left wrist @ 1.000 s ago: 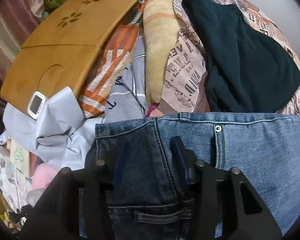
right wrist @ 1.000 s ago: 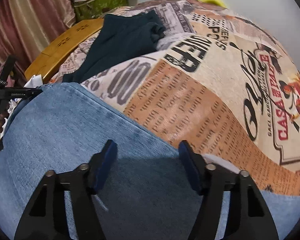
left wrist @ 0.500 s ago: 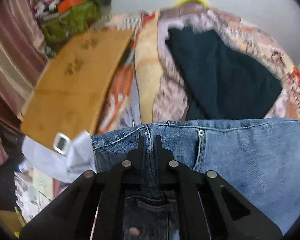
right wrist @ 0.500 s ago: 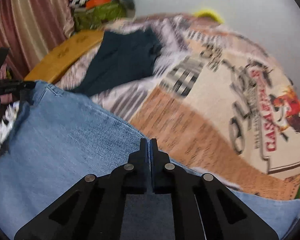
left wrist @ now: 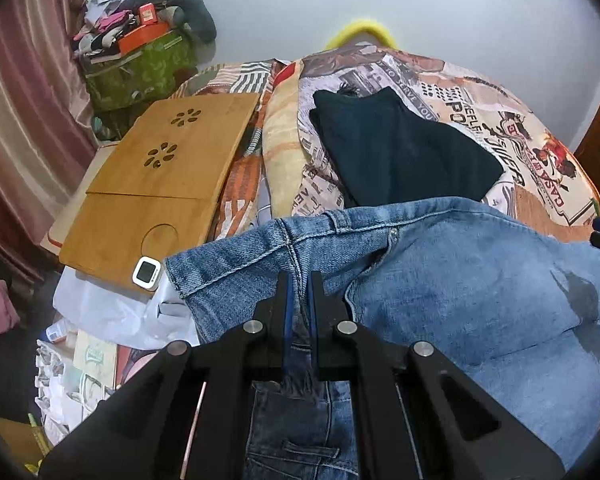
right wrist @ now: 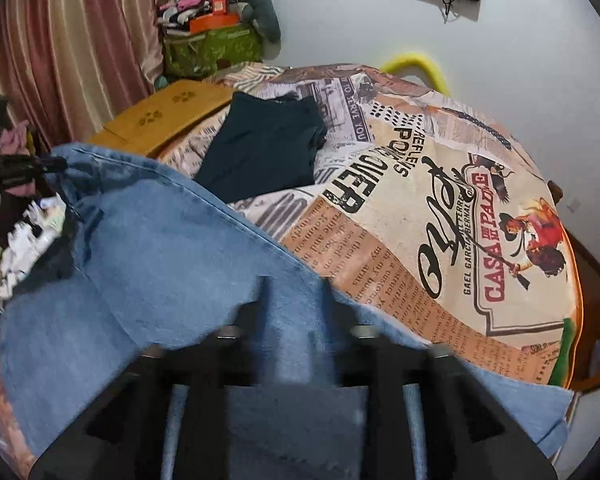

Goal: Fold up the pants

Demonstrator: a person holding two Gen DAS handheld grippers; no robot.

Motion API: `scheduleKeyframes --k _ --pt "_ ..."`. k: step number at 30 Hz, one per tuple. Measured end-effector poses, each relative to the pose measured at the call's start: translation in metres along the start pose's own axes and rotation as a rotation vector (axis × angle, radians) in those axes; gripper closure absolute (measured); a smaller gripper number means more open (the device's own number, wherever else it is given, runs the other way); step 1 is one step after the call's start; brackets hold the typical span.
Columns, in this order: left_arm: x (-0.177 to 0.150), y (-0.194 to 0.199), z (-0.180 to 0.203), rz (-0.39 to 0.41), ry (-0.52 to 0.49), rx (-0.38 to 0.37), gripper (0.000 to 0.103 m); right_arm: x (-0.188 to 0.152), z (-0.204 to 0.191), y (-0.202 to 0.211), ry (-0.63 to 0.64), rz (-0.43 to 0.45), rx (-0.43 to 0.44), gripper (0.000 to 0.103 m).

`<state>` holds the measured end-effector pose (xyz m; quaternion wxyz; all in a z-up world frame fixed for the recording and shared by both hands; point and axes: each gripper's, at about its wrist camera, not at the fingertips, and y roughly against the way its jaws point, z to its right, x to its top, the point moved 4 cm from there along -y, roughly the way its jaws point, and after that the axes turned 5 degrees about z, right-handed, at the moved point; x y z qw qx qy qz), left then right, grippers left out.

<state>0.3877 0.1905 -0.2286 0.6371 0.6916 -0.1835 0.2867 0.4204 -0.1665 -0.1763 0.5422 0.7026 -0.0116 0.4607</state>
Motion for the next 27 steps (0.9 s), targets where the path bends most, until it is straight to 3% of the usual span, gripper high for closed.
scheduleKeyframes --k 11,13,17,19,24,27 --pt "0.000 -0.051 -0.011 -0.046 0.039 0.006 0.097 -0.022 0.022 -0.101 -0.064 -0.176 0.051 0.056" --pt "-0.001 -0.058 -0.010 -0.050 0.039 0.009 0.097 -0.024 0.023 -0.101 -0.082 -0.144 0.069 0.055" --pt "-0.002 -0.070 -0.009 -0.062 0.035 0.008 0.097 -0.027 0.023 -0.101 -0.115 -0.138 0.093 0.083" --pt "-0.002 -0.070 -0.007 -0.063 0.034 0.004 0.097 -0.028 0.018 -0.100 -0.100 -0.136 0.081 0.092" --pt "-0.003 -0.048 -0.007 -0.053 0.037 -0.017 0.098 -0.026 0.017 -0.081 -0.098 -0.104 0.066 0.097" --pt "-0.008 -0.021 -0.007 -0.040 0.030 -0.023 0.098 -0.019 0.016 -0.047 -0.096 -0.045 0.057 0.097"
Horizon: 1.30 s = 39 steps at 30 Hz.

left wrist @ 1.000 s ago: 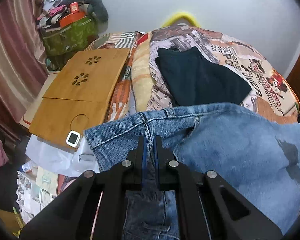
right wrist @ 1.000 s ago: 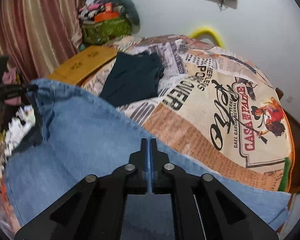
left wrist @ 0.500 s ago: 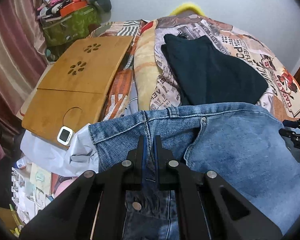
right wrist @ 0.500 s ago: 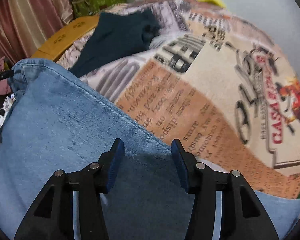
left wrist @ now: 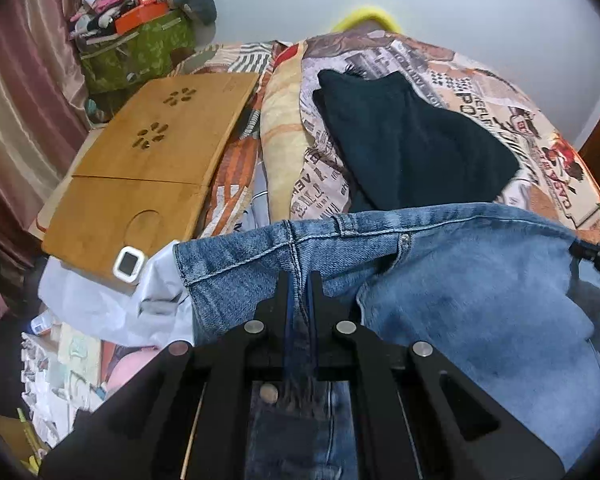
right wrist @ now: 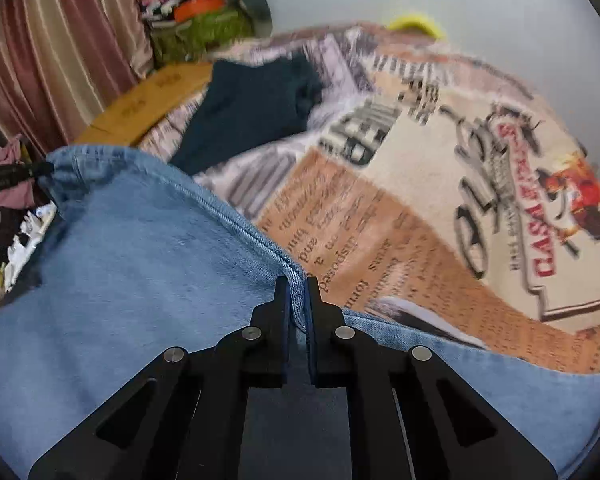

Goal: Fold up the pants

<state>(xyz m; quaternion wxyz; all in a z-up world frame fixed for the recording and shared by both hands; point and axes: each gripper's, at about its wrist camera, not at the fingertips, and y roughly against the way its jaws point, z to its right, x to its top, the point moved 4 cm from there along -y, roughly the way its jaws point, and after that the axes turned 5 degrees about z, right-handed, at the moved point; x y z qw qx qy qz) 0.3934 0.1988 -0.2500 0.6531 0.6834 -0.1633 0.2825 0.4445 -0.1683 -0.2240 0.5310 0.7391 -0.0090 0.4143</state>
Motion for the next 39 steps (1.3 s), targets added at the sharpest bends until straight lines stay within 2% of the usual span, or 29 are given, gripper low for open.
scheduleKeyframes --k 5,6,12,16,19,22,24,26,27,31,35,39 --pt "-0.025 0.047 0.000 0.027 0.016 -0.026 0.099 -0.007 -0.023 0.053 0.033 0.036 0.003 0.097" --pt "-0.030 0.054 -0.001 0.029 0.020 -0.029 0.103 -0.011 -0.029 0.064 0.044 0.043 0.002 0.097" --pt "-0.069 0.099 -0.013 0.044 0.039 -0.022 0.103 -0.037 -0.065 0.113 0.055 0.080 0.037 0.097" --pt "-0.090 0.113 -0.026 0.024 0.076 -0.041 0.103 -0.057 -0.093 0.127 0.116 0.087 0.035 0.097" --pt "-0.089 0.117 -0.031 0.016 0.125 -0.037 0.102 -0.068 -0.101 0.128 0.113 0.081 0.045 0.097" --pt "-0.083 0.120 -0.028 0.009 0.158 -0.035 0.087 -0.075 -0.103 0.131 0.109 0.088 0.051 0.097" --pt "-0.073 0.119 -0.023 0.007 0.174 -0.027 0.048 -0.080 -0.107 0.133 0.115 0.087 0.058 0.097" --pt "-0.061 0.121 -0.014 0.039 0.181 -0.030 0.030 -0.085 -0.109 0.132 0.133 0.087 0.062 0.097" --pt "-0.054 0.120 -0.008 0.052 0.177 -0.030 0.024 -0.088 -0.112 0.131 0.144 0.084 0.065 0.097" --pt "-0.026 0.107 0.015 0.028 0.207 -0.072 0.017 -0.094 -0.114 0.125 0.159 0.081 0.088 0.097" --pt "0.001 0.072 0.039 -0.067 0.293 -0.138 0.016 -0.099 -0.115 0.124 0.161 0.087 0.113 0.097" --pt "0.017 0.037 0.063 -0.139 0.301 -0.101 0.017 -0.103 -0.115 0.123 0.158 0.091 0.139 0.097"
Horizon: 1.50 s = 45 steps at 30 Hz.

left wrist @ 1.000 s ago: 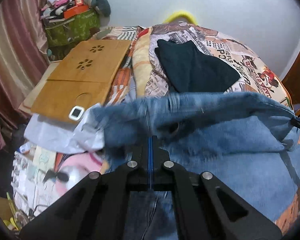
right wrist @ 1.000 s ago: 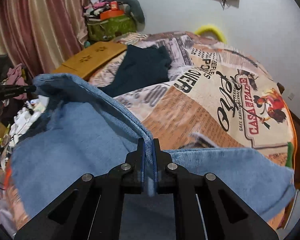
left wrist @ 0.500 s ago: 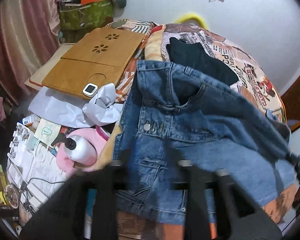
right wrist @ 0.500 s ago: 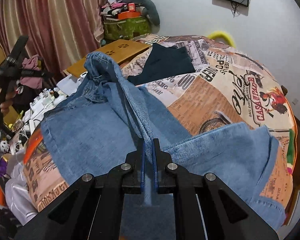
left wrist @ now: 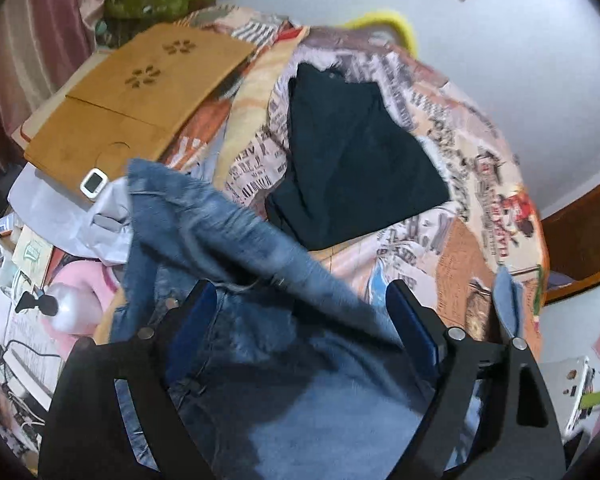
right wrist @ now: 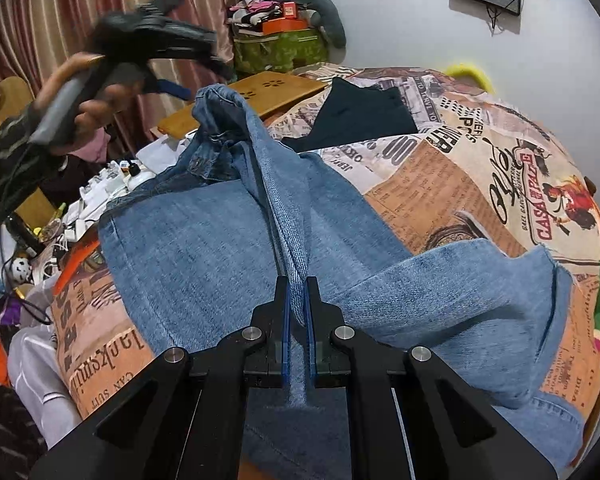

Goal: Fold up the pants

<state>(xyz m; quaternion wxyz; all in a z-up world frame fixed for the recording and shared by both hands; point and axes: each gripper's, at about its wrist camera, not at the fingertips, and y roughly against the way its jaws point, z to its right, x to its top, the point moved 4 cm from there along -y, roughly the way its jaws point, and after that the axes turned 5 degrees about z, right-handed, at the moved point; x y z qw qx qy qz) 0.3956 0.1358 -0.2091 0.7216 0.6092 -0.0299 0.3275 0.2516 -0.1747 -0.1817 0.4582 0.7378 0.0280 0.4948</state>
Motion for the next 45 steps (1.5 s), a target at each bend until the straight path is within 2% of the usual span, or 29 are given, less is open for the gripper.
scheduleKeyframes --k 1,2,3,5,7,8,9,11,19,23,27,33,40,42,45 --pt "0.002 -0.009 0.003 -0.020 0.004 0.017 0.017 -0.001 0.000 0.000 0.001 0.002 0.006 0.097" --pt "0.002 -0.017 0.005 -0.035 0.005 0.030 0.025 -0.002 0.000 0.000 0.000 0.005 0.011 0.097" --pt "0.001 -0.023 0.006 -0.047 0.000 0.046 0.041 -0.003 0.001 -0.001 -0.003 0.006 0.017 0.097" --pt "-0.005 -0.033 0.006 -0.085 -0.016 0.056 0.060 -0.003 0.001 -0.001 -0.010 0.013 0.024 0.097" --pt "-0.011 -0.032 0.002 -0.078 -0.022 0.062 0.066 -0.003 0.003 0.000 -0.017 0.021 0.031 0.097" --pt "-0.015 -0.028 0.001 -0.073 -0.031 0.056 0.074 -0.002 0.003 0.001 -0.020 0.027 0.031 0.097" --pt "-0.019 -0.022 0.000 -0.065 -0.046 0.056 0.078 -0.001 0.003 0.002 -0.019 0.030 0.029 0.097" --pt "-0.026 -0.006 -0.001 -0.036 -0.079 0.063 0.081 0.001 0.002 0.006 -0.015 0.041 0.019 0.097" --pt "-0.071 0.073 -0.019 0.054 -0.184 0.051 0.082 0.004 0.000 0.034 -0.015 0.076 -0.014 0.097" --pt "-0.103 0.094 -0.037 0.073 -0.206 0.056 0.082 -0.002 -0.012 0.038 0.019 0.062 -0.024 0.097" --pt "-0.135 0.093 -0.053 0.046 -0.204 0.044 0.082 -0.010 -0.020 0.036 0.022 0.043 -0.027 0.097" --pt "-0.179 0.069 -0.070 -0.023 -0.177 0.024 0.081 -0.027 -0.023 0.027 -0.003 0.006 -0.035 0.097" --pt "-0.193 0.078 -0.071 0.021 -0.228 0.068 0.068 -0.034 -0.025 0.034 -0.031 0.001 -0.021 0.092" --pt "-0.194 0.085 -0.071 0.028 -0.240 0.097 0.055 -0.032 -0.026 0.040 -0.038 0.013 -0.022 0.092" --pt "-0.194 0.101 -0.071 0.075 -0.276 0.131 0.050 -0.029 -0.022 0.053 -0.055 0.038 -0.033 0.092"
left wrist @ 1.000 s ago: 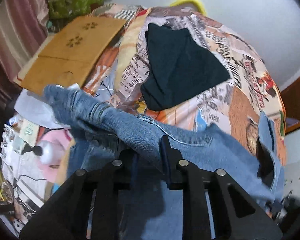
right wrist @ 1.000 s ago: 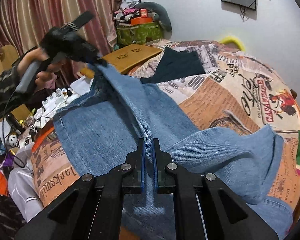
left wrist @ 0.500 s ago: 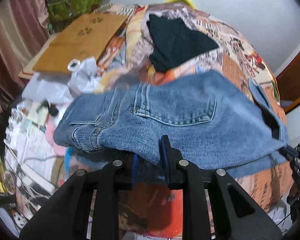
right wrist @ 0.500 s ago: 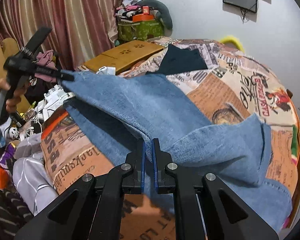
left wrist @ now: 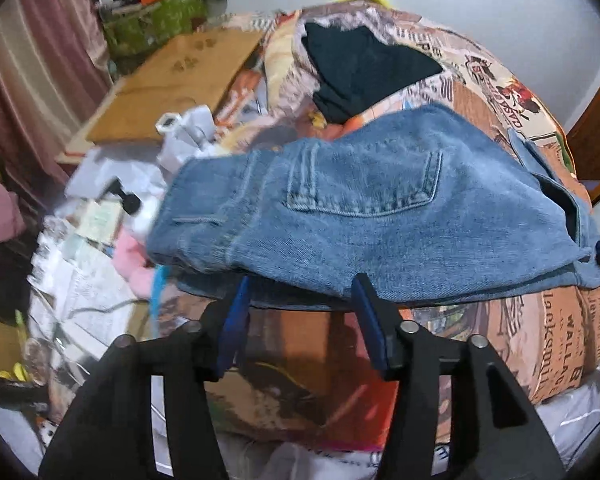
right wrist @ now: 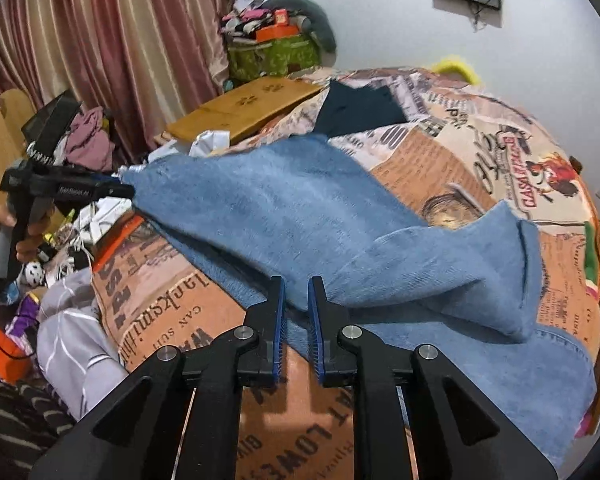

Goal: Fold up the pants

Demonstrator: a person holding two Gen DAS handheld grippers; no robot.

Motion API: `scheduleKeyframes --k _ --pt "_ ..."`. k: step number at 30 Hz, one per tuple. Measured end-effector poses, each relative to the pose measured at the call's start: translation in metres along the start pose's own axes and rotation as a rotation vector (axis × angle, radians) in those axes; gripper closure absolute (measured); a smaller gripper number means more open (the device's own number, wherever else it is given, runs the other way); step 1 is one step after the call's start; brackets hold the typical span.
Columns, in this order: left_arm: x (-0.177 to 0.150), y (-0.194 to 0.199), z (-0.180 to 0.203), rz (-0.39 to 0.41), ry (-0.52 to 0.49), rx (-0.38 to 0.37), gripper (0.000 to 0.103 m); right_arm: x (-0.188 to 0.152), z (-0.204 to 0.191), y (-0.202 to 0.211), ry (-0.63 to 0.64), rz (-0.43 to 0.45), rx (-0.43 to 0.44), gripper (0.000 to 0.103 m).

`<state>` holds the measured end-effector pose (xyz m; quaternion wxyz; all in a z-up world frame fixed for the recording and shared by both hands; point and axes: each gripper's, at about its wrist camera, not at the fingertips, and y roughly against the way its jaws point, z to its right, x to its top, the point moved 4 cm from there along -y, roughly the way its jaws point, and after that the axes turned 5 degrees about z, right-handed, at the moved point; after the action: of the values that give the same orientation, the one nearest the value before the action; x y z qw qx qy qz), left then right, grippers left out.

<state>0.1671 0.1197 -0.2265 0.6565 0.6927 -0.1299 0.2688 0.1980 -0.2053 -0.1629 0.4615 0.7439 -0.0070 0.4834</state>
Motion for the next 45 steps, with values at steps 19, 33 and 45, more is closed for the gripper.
scheduleKeyframes --k 19,33,45 --pt "0.103 -0.001 0.047 0.179 -0.120 0.008 0.011 0.039 0.136 0.011 -0.301 0.033 -0.163 0.047" --pt "0.152 -0.097 0.091 0.059 -0.192 -0.064 0.010 0.044 0.269 -0.133 -0.414 -0.197 -0.232 0.047" --pt "0.153 -0.141 0.089 -0.025 -0.158 -0.066 0.010 0.038 0.328 -0.200 -0.482 -0.251 -0.288 0.091"
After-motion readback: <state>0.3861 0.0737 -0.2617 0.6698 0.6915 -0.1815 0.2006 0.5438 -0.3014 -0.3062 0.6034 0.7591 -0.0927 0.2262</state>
